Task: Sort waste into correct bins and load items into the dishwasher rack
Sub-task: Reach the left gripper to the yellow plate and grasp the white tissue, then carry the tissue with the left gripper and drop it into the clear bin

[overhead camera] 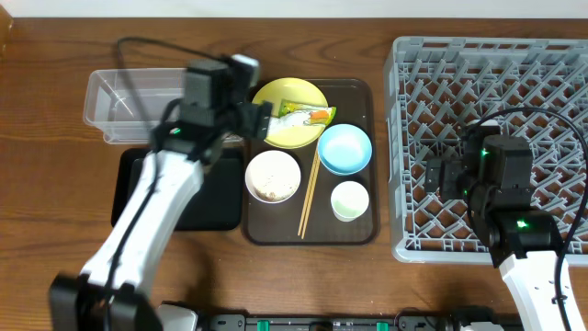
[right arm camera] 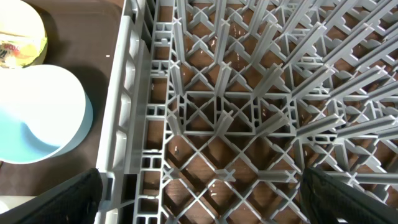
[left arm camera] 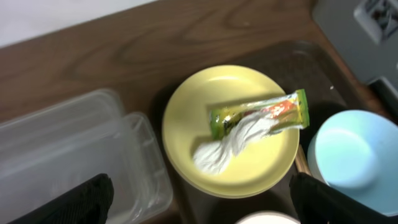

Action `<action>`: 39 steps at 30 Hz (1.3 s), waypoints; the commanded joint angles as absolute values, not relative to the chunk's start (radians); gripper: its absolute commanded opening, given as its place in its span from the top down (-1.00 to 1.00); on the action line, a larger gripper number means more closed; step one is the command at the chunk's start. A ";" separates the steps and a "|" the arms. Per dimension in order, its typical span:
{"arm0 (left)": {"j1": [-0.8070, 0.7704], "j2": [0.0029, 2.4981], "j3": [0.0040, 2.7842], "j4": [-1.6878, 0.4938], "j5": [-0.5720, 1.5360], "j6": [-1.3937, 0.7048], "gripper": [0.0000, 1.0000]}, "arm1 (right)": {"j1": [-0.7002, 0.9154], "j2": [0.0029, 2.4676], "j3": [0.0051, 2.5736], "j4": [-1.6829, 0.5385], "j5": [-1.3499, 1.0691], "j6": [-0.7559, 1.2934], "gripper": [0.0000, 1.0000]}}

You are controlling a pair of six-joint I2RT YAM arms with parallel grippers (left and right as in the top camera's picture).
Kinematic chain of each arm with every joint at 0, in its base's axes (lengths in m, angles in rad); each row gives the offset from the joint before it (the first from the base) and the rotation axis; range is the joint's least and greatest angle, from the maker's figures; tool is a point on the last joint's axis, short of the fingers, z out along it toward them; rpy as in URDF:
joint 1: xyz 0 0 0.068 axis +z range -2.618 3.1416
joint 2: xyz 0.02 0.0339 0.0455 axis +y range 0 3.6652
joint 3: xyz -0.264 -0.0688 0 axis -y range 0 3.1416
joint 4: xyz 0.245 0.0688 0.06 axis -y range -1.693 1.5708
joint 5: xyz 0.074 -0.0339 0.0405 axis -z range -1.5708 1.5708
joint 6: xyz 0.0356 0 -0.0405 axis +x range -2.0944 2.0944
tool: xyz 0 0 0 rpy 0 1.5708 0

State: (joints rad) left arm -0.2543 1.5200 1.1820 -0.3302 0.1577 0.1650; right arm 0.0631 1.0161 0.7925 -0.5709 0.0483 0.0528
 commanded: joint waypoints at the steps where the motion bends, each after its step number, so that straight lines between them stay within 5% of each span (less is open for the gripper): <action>1: -0.301 1.602 1.208 -0.287 0.122 0.258 -0.87 | 0.079 1.010 0.815 -0.569 0.044 0.067 -0.98; 18: -0.353 1.940 1.208 -0.117 0.123 0.273 -0.83 | 0.079 1.010 0.815 -0.576 0.044 0.067 -0.99; 22: -0.353 1.972 1.208 -0.117 0.123 0.273 -0.69 | 0.079 1.010 0.815 -0.577 0.044 0.067 -0.98; 26: -0.353 1.983 1.208 -0.117 0.123 0.273 -0.36 | 0.079 1.010 0.815 -0.577 0.044 0.067 -0.99; 34: -0.353 1.980 1.208 -0.122 0.123 0.272 0.72 | 0.079 1.010 0.815 -0.580 0.044 0.067 -0.99; 39: -0.353 1.920 1.208 -0.142 0.122 0.245 0.88 | 0.079 1.010 0.815 -0.580 0.044 0.067 -0.99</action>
